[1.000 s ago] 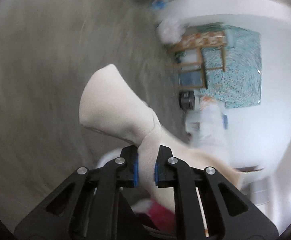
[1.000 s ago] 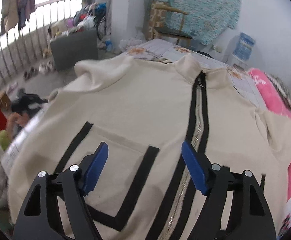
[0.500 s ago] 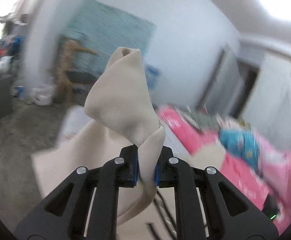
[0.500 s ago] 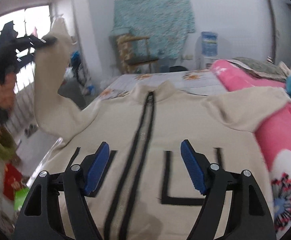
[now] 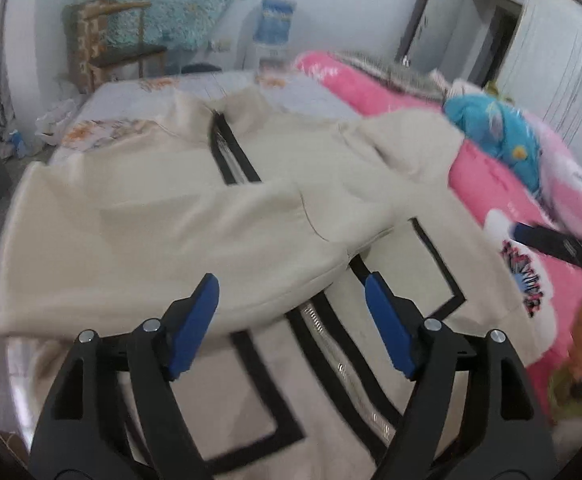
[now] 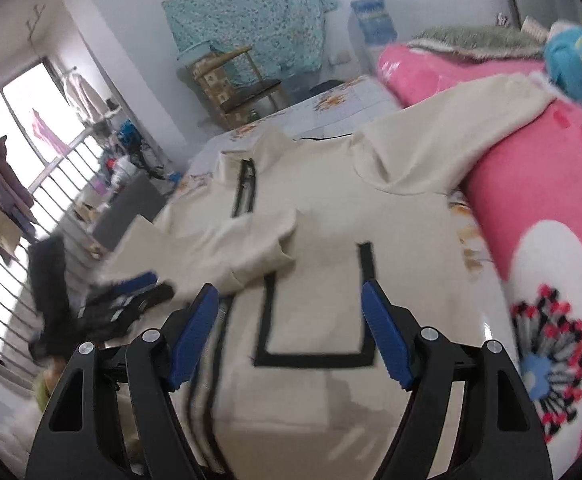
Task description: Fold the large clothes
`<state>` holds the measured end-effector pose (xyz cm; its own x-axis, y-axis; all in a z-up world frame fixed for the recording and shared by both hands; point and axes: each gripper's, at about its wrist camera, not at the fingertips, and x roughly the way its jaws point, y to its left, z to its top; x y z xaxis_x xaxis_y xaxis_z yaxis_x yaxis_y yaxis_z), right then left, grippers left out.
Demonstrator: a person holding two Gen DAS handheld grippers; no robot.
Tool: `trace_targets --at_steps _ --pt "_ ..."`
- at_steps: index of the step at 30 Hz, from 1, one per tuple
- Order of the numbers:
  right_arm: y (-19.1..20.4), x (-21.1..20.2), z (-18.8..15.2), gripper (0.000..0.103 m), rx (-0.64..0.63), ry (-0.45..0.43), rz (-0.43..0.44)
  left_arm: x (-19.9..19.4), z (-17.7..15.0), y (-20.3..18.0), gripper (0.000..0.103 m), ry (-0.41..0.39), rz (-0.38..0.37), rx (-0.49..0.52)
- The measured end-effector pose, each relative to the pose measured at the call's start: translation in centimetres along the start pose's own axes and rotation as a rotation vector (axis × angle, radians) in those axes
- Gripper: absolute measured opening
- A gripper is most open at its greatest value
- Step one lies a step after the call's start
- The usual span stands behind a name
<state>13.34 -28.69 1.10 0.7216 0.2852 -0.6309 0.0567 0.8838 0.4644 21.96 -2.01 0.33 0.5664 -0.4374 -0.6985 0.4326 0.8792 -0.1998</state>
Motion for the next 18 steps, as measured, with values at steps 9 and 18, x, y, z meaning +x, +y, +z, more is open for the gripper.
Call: trace_targets --at_steps 9,18 --pt "2.5 10.9 4.3 0.059 -0.02 0.256 0.057 -2.4 -5.5 4.4 0.06 0.01 0.294 -0.105" --pt "4.9 19.1 3.8 0.015 -0.278 0.376 -0.129 -1.1 -7.5 10.2 0.037 0.059 0.368 -0.281"
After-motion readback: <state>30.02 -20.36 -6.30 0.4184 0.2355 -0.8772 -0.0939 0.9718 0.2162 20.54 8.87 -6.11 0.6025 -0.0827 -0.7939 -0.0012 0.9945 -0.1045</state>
